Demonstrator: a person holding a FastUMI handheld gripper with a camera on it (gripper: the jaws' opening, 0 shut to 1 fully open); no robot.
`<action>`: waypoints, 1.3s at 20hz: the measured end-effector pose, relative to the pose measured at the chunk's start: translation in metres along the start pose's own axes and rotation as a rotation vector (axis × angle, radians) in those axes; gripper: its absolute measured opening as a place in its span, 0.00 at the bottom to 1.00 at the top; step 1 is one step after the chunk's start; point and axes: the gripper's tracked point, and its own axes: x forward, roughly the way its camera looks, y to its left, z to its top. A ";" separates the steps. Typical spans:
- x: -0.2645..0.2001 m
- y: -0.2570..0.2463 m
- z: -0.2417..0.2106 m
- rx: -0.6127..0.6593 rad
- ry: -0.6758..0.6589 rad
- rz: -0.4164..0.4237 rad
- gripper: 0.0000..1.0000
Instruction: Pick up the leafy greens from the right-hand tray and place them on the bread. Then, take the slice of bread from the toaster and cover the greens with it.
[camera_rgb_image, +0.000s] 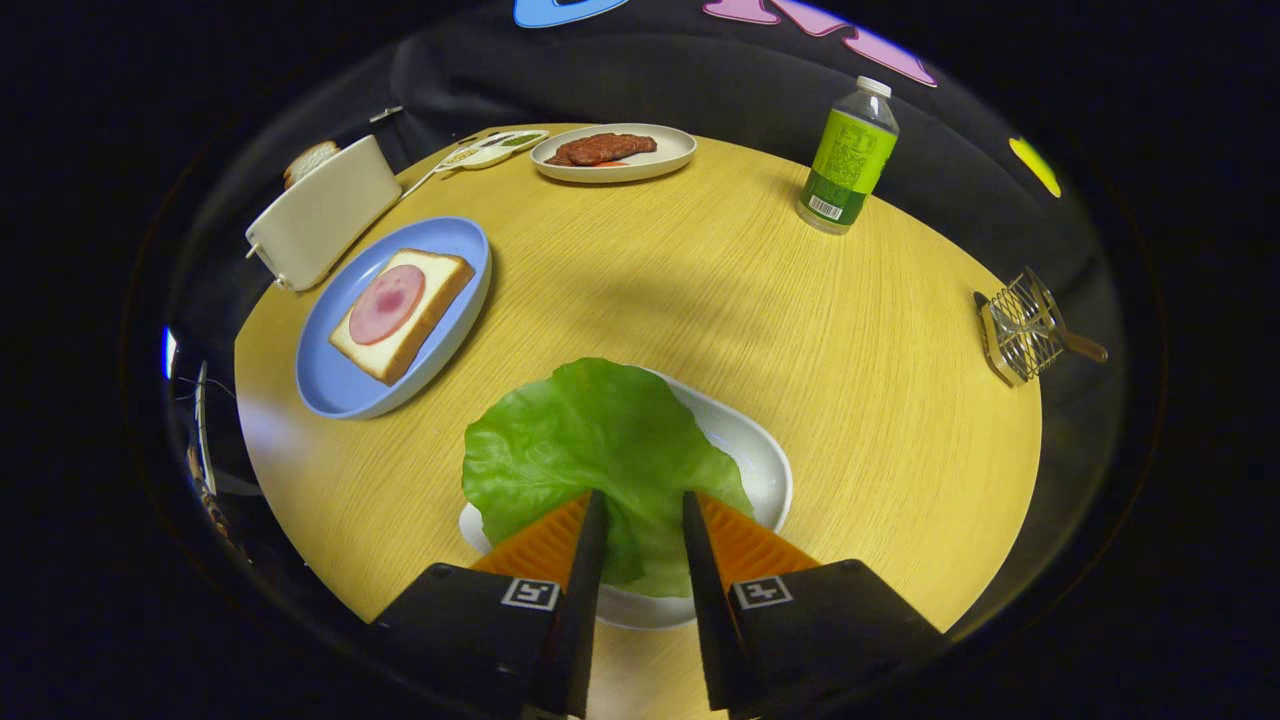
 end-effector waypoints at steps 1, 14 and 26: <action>0.000 0.002 0.000 -0.004 0.012 0.005 0.48; -0.031 0.007 0.018 -0.001 -0.047 -0.026 0.06; -0.120 0.050 0.112 0.000 -0.242 0.035 0.06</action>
